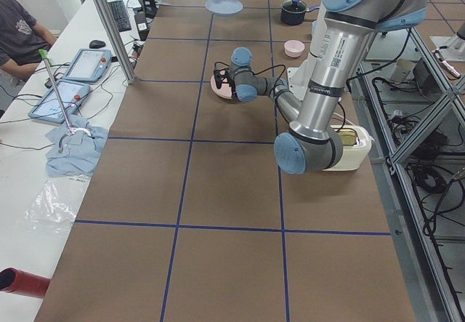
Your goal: Stack three plates with pink and blue
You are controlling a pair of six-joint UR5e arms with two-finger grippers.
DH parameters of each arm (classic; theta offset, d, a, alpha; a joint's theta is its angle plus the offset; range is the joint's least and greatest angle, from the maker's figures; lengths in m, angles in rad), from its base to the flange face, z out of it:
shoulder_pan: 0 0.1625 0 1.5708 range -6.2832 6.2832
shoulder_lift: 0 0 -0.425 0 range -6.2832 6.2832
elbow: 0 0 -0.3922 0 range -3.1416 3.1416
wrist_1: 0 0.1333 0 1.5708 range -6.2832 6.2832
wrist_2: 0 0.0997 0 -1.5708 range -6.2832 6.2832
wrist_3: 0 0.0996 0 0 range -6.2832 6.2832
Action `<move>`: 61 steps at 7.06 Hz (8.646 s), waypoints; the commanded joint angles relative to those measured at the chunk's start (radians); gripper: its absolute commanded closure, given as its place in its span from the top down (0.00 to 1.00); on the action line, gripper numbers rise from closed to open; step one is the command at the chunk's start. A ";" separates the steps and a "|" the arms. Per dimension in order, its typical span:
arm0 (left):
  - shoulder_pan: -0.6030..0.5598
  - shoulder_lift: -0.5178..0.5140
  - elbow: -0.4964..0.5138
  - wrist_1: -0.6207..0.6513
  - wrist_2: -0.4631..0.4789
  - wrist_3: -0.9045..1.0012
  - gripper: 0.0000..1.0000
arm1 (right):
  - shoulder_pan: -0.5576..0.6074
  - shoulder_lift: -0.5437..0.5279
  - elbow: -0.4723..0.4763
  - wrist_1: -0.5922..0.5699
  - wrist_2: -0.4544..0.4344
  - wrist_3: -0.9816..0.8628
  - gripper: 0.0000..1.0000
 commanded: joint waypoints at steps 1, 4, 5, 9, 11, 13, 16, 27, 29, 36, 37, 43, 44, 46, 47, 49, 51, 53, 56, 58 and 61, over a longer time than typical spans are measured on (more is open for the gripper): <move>-0.035 0.072 -0.128 0.115 0.000 0.115 1.00 | -0.062 0.105 0.020 0.001 -0.017 0.169 0.00; -0.121 0.127 -0.190 0.213 -0.006 0.293 1.00 | -0.297 0.279 0.022 -0.005 -0.210 0.410 0.00; -0.178 0.157 -0.190 0.220 -0.041 0.394 1.00 | -0.375 0.314 0.022 -0.007 -0.292 0.467 0.00; -0.461 0.294 -0.188 0.272 -0.126 0.857 1.00 | -0.618 0.451 0.046 -0.126 -0.550 0.626 0.00; -0.468 0.296 -0.173 0.271 -0.126 0.875 1.00 | -0.711 0.497 0.054 -0.204 -0.650 0.644 0.00; -0.470 0.297 -0.170 0.271 -0.126 0.875 1.00 | -0.777 0.502 0.060 -0.222 -0.709 0.650 0.00; -0.471 0.297 -0.167 0.269 -0.126 0.875 1.00 | -0.798 0.520 0.077 -0.272 -0.723 0.650 0.00; -0.708 0.297 -0.019 0.272 -0.225 1.272 1.00 | -0.457 0.407 0.246 -0.698 -0.569 0.192 1.00; -0.895 0.297 0.104 0.278 -0.253 1.602 1.00 | -0.253 0.234 0.231 -0.700 -0.433 -0.156 1.00; -1.043 0.388 0.244 0.235 -0.251 1.794 1.00 | -0.012 -0.061 0.202 -0.688 -0.330 -0.502 1.00; -1.042 0.382 0.191 0.371 -0.253 1.794 1.00 | 0.049 -0.060 0.177 -0.690 -0.322 -0.503 1.00; -1.042 0.411 0.103 0.582 -0.413 1.781 1.00 | 0.268 -0.109 0.057 -0.697 -0.175 -0.653 1.00; -1.042 0.414 0.103 0.581 -0.413 1.781 1.00 | 0.291 -0.112 0.057 -0.700 -0.174 -0.682 1.00; -1.042 0.415 0.102 0.581 -0.413 1.780 1.00 | 0.313 -0.120 0.088 -0.709 -0.177 -0.681 1.00; -1.042 0.415 0.102 0.581 -0.413 1.780 1.00 | 0.308 -0.129 0.138 -0.763 -0.187 -0.680 1.00; -1.042 0.415 0.102 0.581 -0.413 1.780 1.00 | 0.308 -0.141 0.177 -0.782 -0.238 -0.680 1.00; -1.042 0.415 0.103 0.581 -0.411 1.781 1.00 | 0.308 -0.143 0.175 -0.780 -0.237 -0.680 1.00; -1.042 0.415 0.103 0.581 -0.414 1.781 1.00 | 0.308 -0.143 0.169 -0.779 -0.235 -0.680 1.00; -1.042 0.415 0.100 0.582 -0.473 1.663 1.00 | 0.308 -0.143 0.169 -0.777 -0.233 -0.680 1.00; -1.042 0.417 0.097 0.581 -0.474 1.646 1.00 | 0.308 -0.143 0.169 -0.779 -0.232 -0.680 1.00; -1.042 0.425 0.097 0.581 -0.474 1.654 1.00 | 0.308 -0.143 0.169 -0.779 -0.226 -0.680 1.00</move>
